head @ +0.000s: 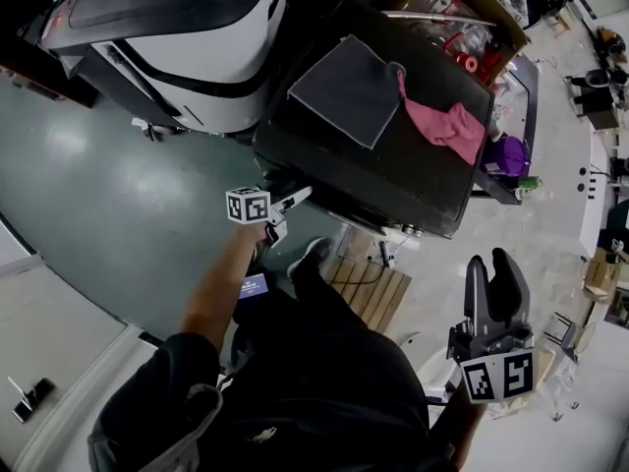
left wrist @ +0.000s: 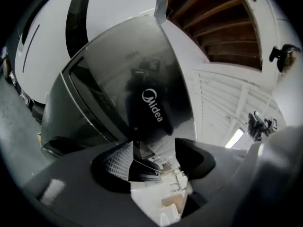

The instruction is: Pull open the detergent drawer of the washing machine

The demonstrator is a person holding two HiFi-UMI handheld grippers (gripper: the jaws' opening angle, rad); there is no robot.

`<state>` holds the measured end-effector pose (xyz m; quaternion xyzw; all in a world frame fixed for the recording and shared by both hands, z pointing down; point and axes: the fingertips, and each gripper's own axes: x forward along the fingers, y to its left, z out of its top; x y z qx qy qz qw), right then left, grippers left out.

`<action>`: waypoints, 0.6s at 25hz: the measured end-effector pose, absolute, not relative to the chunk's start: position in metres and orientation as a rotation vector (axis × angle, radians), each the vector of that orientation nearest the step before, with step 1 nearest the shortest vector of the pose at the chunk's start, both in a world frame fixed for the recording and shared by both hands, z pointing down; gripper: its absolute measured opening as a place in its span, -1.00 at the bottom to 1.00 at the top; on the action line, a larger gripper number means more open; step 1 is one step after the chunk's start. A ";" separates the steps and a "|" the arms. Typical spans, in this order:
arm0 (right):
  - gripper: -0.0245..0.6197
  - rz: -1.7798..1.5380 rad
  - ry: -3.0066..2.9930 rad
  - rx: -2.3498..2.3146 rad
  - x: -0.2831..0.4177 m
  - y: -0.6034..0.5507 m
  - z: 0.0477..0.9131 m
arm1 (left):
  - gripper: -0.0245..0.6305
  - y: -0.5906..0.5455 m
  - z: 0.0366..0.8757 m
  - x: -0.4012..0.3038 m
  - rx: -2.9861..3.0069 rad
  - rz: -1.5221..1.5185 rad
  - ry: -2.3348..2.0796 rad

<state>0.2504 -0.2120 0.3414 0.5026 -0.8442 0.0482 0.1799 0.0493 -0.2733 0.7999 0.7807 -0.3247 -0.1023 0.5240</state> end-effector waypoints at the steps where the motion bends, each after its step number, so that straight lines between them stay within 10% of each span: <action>1: -0.53 0.141 -2.382 1.410 0.252 -0.214 0.345 | 0.07 -0.277 0.802 0.052 1.873 -0.272 -0.778; 7: -0.53 0.184 -2.357 1.343 0.259 -0.221 0.368 | 0.39 -0.289 0.773 0.066 1.909 -0.574 -0.673; 15: -0.53 0.302 -2.297 1.311 0.274 -0.213 0.405 | 0.35 -0.286 0.773 0.057 1.771 -0.805 -0.630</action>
